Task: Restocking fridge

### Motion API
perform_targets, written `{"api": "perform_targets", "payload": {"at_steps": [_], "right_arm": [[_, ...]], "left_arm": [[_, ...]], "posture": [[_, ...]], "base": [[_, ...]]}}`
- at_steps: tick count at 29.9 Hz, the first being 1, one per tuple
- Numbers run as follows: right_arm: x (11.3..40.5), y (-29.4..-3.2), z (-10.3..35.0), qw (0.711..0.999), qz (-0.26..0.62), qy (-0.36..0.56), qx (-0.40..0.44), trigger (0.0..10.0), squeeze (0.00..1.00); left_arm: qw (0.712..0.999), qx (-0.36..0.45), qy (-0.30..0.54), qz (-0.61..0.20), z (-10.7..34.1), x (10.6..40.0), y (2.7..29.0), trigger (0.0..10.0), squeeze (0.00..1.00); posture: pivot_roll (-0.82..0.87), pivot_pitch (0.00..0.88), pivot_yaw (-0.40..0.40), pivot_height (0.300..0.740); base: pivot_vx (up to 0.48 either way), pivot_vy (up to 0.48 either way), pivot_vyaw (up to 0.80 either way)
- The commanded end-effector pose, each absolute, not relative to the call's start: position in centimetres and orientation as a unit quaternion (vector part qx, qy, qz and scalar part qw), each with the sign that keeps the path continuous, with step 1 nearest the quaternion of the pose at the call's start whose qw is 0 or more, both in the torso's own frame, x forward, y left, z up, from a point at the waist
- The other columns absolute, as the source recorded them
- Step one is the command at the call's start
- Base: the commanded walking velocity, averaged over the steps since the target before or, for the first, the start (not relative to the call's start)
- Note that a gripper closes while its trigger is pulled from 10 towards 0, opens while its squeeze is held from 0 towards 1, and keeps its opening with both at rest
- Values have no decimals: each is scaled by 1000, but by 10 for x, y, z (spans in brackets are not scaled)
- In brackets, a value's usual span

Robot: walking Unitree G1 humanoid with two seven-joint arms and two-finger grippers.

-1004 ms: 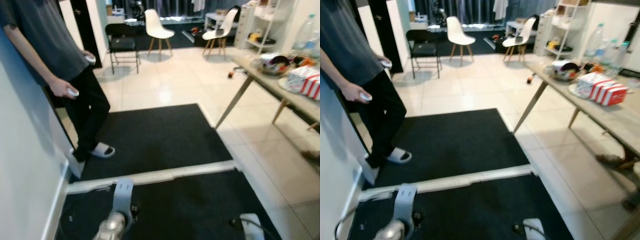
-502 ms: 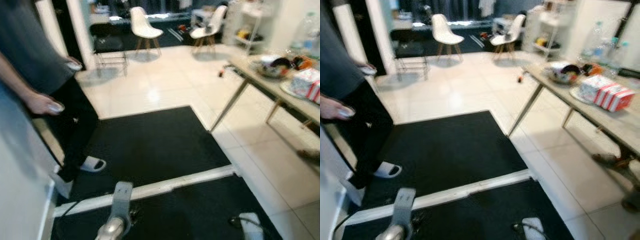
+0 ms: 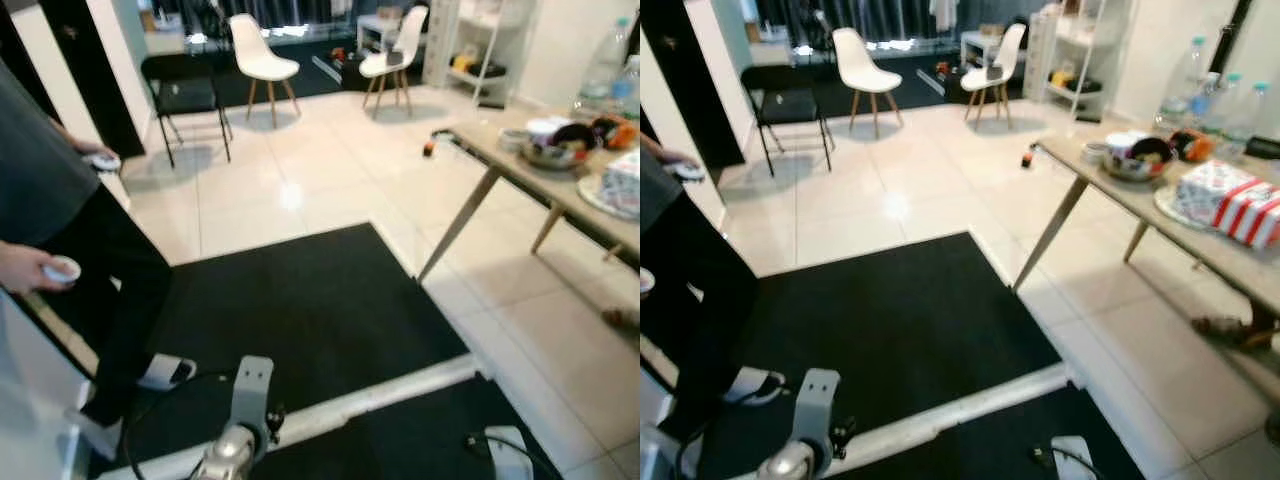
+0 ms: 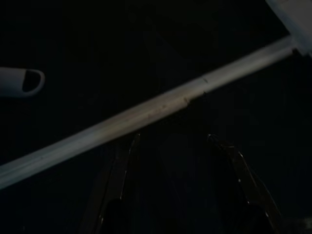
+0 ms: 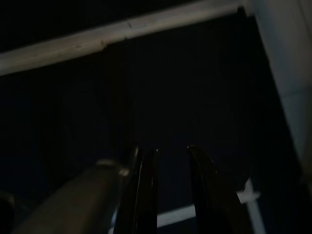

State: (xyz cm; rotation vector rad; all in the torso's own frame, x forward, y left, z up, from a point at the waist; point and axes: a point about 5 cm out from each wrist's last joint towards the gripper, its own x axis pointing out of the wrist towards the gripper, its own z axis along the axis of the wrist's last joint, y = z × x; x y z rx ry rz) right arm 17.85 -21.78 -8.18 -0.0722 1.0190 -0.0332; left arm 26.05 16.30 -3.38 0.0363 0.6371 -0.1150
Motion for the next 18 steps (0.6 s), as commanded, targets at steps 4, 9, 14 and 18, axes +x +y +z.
{"api": "perform_targets", "payload": {"at_steps": [4,9,14,18], "right_arm": [[176,-210,-85,873,-15,488,-23,10000,0],[177,-207,-85,874,-22,485,-15,10000,0],[176,-205,-85,871,-20,491,-19,10000,0],[176,-205,-86,871,-23,490,-18,10000,0]], "left_arm": [[944,22,323,-55,-38,255,168,10000,0],[945,22,321,-59,-36,257,167,10000,0],[943,16,325,-65,-37,256,165,10000,0],[943,20,324,-70,-38,255,164,10000,0]], "posture": [[-1,0,41,740],[8,0,42,740],[9,0,45,740],[8,0,50,740]], "base": [[382,0,-800],[379,0,-800],[123,0,-245],[0,0,0]]}}
